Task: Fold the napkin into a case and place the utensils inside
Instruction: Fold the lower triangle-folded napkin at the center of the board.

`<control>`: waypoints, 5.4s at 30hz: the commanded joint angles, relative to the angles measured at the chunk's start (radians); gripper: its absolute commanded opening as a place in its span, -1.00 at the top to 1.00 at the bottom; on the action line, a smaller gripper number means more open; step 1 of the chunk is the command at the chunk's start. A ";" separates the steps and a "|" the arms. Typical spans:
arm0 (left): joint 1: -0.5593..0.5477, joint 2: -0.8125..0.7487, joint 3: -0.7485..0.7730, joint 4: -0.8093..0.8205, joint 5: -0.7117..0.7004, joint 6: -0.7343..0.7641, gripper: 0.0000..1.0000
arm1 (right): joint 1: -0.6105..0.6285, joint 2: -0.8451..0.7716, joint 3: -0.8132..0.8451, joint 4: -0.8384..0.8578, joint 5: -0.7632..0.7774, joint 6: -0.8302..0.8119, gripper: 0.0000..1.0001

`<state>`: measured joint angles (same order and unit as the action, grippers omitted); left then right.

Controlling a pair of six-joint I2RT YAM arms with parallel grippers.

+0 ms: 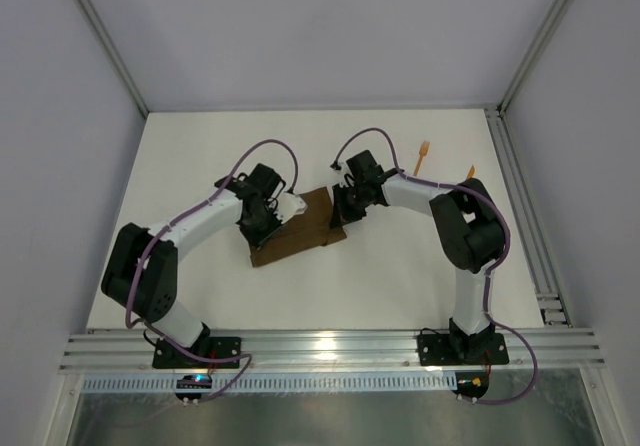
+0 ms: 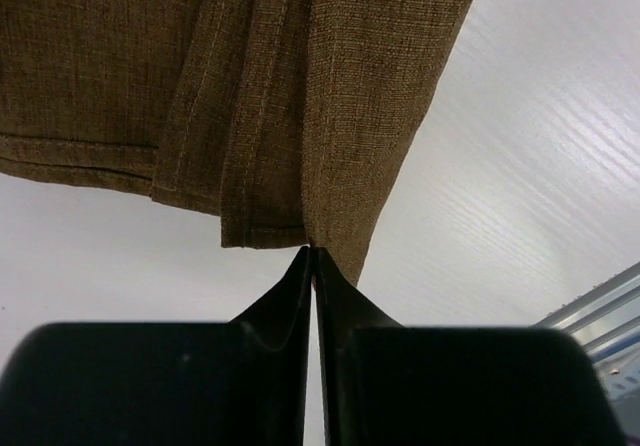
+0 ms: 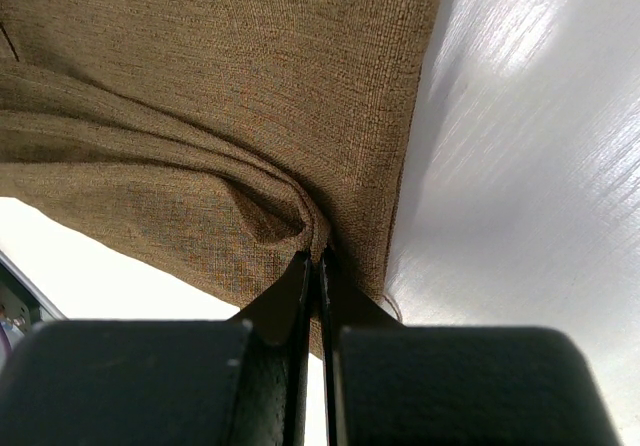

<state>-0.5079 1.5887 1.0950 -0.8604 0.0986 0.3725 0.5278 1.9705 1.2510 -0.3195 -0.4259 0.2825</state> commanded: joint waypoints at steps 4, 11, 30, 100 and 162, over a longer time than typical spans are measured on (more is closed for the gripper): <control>0.038 0.001 0.031 -0.035 0.075 0.006 1.00 | -0.006 0.013 -0.022 0.000 0.009 -0.025 0.94; 0.146 0.053 0.019 0.015 0.124 0.002 1.00 | -0.012 0.002 -0.042 0.030 -0.007 -0.017 0.94; 0.147 0.122 0.080 0.104 0.127 -0.006 1.00 | -0.014 -0.019 -0.048 0.049 0.015 -0.006 0.94; 0.144 0.205 0.114 0.133 0.090 -0.023 0.67 | 0.084 -0.032 -0.128 0.237 0.032 0.133 0.94; 0.249 0.113 -0.052 0.129 0.375 0.065 0.60 | 0.071 0.045 -0.197 0.385 -0.071 0.274 0.94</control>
<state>-0.2958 1.7454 1.0573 -0.7086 0.4583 0.3904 0.6292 1.9949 1.0996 0.0582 -0.5358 0.5526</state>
